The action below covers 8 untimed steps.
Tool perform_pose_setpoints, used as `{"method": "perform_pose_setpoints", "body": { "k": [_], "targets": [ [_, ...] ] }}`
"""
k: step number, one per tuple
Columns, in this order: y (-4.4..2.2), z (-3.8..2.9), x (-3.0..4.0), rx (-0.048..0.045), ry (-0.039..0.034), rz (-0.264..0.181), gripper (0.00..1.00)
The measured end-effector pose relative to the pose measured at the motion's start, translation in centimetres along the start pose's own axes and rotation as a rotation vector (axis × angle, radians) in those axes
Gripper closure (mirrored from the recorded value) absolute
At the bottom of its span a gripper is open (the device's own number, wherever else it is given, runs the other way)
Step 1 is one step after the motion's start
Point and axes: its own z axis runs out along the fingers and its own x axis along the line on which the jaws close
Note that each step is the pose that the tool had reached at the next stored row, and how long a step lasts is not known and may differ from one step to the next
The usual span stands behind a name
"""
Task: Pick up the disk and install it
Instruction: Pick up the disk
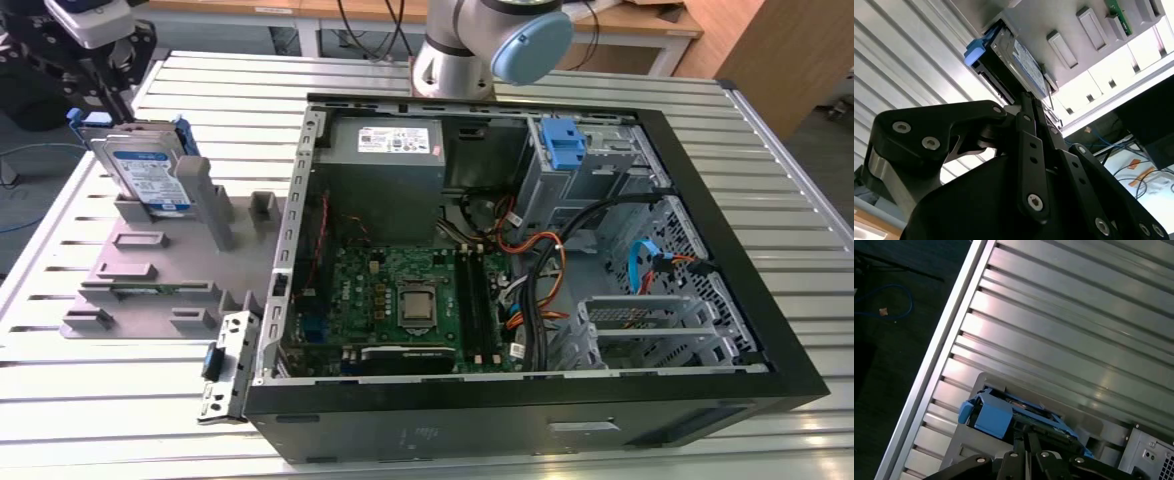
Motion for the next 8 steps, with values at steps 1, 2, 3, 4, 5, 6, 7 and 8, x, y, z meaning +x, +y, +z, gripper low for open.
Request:
{"method": "perform_pose_setpoints", "body": {
  "k": [1, 2, 3, 4, 5, 6, 7, 8],
  "targets": [
    [0.0, 0.0, 0.0, -0.0005, 0.0006, -0.018, 0.83],
    [0.0, 0.0, 0.0, -0.0009, 0.0012, -0.036, 0.83],
    [0.0, 0.0, 0.0, -0.0013, 0.0018, -0.054, 0.83],
    [0.0, 0.01, 0.0, -0.0017, 0.0024, -0.074, 0.83],
    [0.0, 0.01, 0.0, -0.0022, 0.003, -0.092, 0.83],
    [0.0, 0.01, 0.0, -0.0026, 0.0036, -0.11, 0.83],
    [0.0, 0.01, 0.0, -0.003, 0.0042, -0.127, 0.83],
    [0.0, 0.01, 0.0, -0.0034, 0.0048, -0.146, 0.83]
  ]
}}
